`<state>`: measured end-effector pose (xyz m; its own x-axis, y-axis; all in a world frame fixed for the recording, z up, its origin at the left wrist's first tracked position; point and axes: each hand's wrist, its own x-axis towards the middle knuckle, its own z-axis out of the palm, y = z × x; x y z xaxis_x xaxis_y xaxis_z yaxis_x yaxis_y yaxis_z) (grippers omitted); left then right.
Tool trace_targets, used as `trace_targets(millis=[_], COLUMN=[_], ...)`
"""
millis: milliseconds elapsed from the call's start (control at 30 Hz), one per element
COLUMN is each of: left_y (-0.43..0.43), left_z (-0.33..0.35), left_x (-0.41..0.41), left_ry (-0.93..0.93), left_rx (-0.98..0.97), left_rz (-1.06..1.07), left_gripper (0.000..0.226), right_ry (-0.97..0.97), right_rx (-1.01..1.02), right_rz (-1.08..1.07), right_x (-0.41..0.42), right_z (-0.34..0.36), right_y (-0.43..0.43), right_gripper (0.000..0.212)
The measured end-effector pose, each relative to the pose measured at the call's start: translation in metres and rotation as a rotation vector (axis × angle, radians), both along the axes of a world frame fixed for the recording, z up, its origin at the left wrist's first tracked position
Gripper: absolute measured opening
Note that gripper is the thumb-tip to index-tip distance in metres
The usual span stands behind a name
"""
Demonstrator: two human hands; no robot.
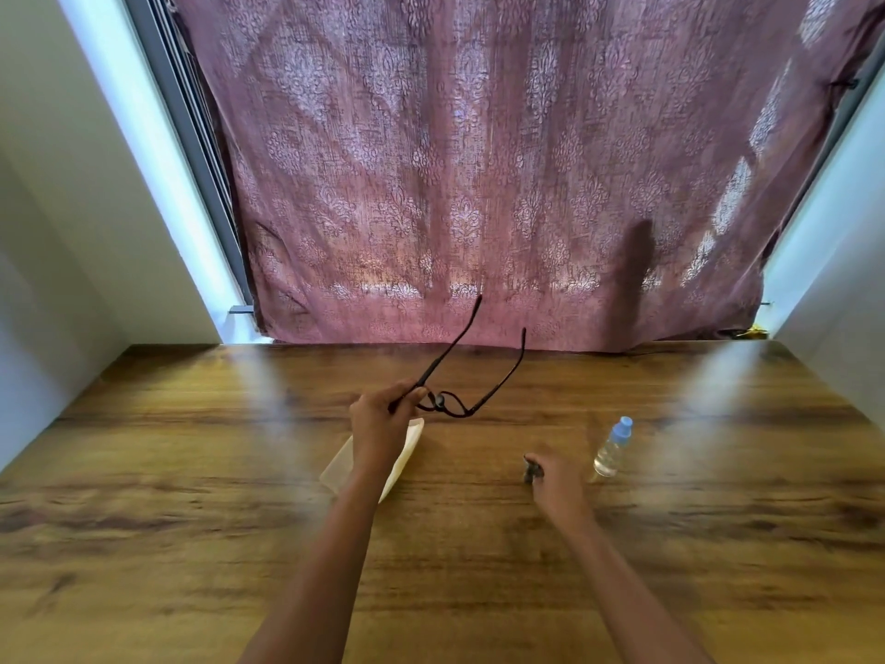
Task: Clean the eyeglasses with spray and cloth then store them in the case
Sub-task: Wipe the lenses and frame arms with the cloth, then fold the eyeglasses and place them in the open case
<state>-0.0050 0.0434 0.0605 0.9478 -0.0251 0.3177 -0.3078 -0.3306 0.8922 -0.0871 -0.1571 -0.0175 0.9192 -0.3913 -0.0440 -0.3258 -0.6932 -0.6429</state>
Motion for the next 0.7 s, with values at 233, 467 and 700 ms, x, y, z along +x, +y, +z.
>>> trace_targets(millis=[233,467,700], left_y=[-0.006,-0.017,-0.021], left_z=[-0.001,0.001,0.009], left_x=[0.0,0.002,0.004], left_ry=[0.045,0.09,0.159], left_rx=[-0.131,-0.212,-0.419], left_rz=[0.006,-0.074,-0.166], left_gripper=[0.018,0.016,0.018], right_ry=[-0.125,-0.342,-0.553], right_rx=[-0.078,0.394,0.737], right_rz=[-0.044,-0.16,-0.253], right_x=[0.0,0.017,0.022], right_z=[0.007,0.043,0.058], right_y=[0.005,0.014,0.017], right_gripper=[0.035,0.035,0.023])
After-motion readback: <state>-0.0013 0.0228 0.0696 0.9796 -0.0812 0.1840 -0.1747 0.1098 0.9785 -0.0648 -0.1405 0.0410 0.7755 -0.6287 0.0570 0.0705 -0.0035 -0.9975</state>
